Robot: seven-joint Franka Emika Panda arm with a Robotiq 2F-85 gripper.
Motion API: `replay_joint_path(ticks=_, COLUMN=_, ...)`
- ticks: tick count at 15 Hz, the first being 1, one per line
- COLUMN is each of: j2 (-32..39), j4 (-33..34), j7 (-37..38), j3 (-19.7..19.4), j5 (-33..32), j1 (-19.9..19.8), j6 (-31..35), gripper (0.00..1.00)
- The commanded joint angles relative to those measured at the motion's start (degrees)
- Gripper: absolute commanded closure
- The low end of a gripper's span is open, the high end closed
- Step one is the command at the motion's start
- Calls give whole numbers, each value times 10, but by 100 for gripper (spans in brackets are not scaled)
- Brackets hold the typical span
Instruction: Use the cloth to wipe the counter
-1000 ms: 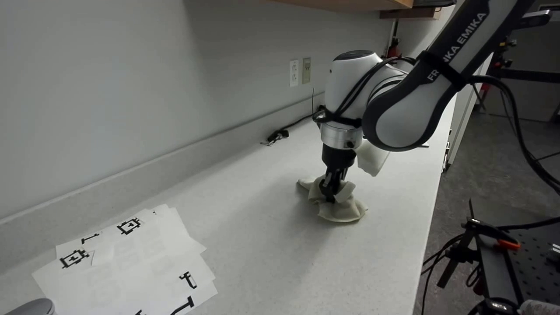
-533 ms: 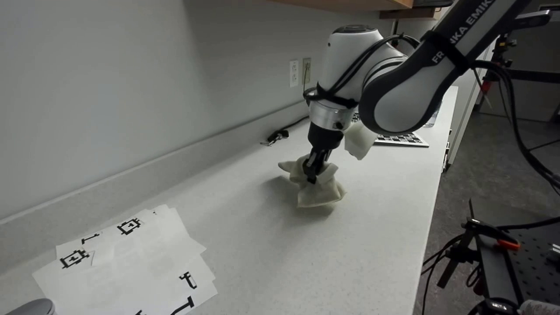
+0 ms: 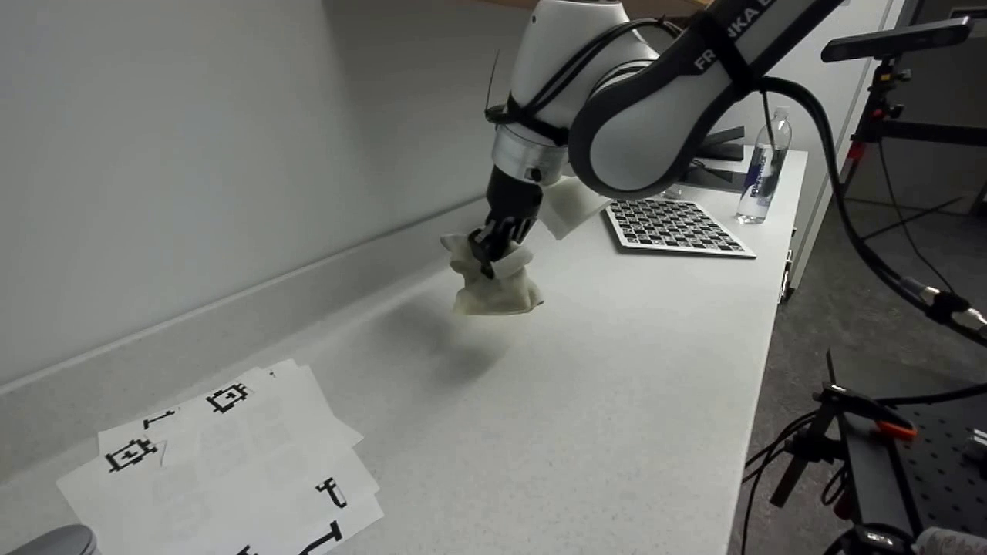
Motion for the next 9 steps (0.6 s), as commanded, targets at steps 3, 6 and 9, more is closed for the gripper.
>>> replay_joint_path(ticks=3, j2=110, j4=137, j7=25, j3=-8, j5=27, j1=22, j6=-43, gripper=96)
replay_joint_path(ticks=6, j2=153, j4=186, j7=29, j3=-10, j5=32, j1=28, j6=-76, gripper=96)
replay_joint_path(ticks=9, j2=181, j4=216, j7=19, j3=-2, j5=42, j1=22, j6=-110, gripper=96)
